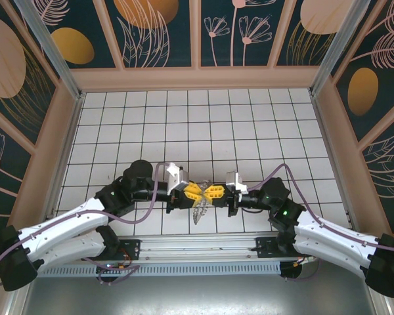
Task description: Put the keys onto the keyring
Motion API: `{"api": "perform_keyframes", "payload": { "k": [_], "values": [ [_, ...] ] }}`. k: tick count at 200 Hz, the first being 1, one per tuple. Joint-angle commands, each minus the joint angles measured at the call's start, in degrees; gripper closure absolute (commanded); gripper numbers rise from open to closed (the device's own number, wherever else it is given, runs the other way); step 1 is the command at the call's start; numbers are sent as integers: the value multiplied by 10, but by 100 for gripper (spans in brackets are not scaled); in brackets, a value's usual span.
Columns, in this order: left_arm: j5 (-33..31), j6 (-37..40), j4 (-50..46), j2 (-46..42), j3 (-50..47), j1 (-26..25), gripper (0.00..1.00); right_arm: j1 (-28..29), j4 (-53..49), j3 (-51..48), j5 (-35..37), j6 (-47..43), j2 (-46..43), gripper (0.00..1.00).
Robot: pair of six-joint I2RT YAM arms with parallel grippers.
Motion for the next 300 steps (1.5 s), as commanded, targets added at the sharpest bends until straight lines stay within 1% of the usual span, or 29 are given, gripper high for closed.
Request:
{"api": "perform_keyframes", "payload": {
  "k": [1, 43, 89, 92, 96, 114, 125, 132, 144, 161, 176, 193, 197, 202, 210, 227, 241, 248, 267, 289, 300],
  "values": [
    [-8, 22, -12, 4, 21, -4, 84, 3, 35, 22, -10, 9, -5, 100],
    [-11, 25, -12, 8, 24, -3, 100, 3, 36, 22, -12, 9, -5, 100],
    [-23, 23, 4, -4, 18, -4, 100, 3, 30, 23, 1, 7, -3, 100],
    [-24, 24, 6, -5, 18, -4, 100, 3, 29, 23, 4, 7, -3, 97],
    [-25, 24, 6, -6, 17, -3, 100, 3, 27, 22, 8, 8, -5, 91],
    [-28, 27, 3, -6, 17, -4, 100, 3, 19, 20, 25, 13, -14, 61],
    [-31, 32, -2, -5, 17, -4, 100, 3, 7, 19, 44, 19, -25, 48],
    [-35, 34, -6, -3, 17, -4, 100, 3, -5, 19, 59, 23, -34, 45],
    [-44, 37, -12, -3, 17, -4, 100, 3, -33, 21, 89, 31, -53, 35],
    [-61, 38, -17, -6, 15, -4, 100, 3, -82, 26, 141, 42, -86, 31],
    [-74, 39, -20, -6, 15, -3, 100, 1, -140, 35, 224, 59, -106, 25],
    [-81, 34, -14, -4, 11, -4, 100, -13, -227, 65, 309, 82, -95, 22],
    [-82, 33, -12, -3, 10, -4, 100, -18, -244, 70, 320, 90, -89, 21],
    [-81, 31, -10, -3, 9, -3, 100, -31, -274, 84, 344, 107, -77, 20],
    [-79, 27, -7, -3, 6, -4, 100, -55, -313, 99, 361, 132, -56, 19],
    [-83, 20, -1, -5, 2, -3, 100, -120, -366, 119, 347, 182, -18, 19],
    [-85, 14, 3, -10, -2, -4, 100, -163, -372, 118, 327, 207, 2, 18],
    [-88, 10, 6, -12, -5, -4, 100, -179, -370, 117, 303, 216, 11, 18],
    [-109, -9, 14, -19, -16, -3, 100, -204, -367, 116, 285, 230, 44, 19],
    [-134, -33, 30, -29, -32, -4, 100, -213, -362, 117, 281, 234, 87, 20],
    [-141, -46, 41, -31, -42, -3, 100, -219, -359, 116, 277, 236, 110, 22]
  ]
}}
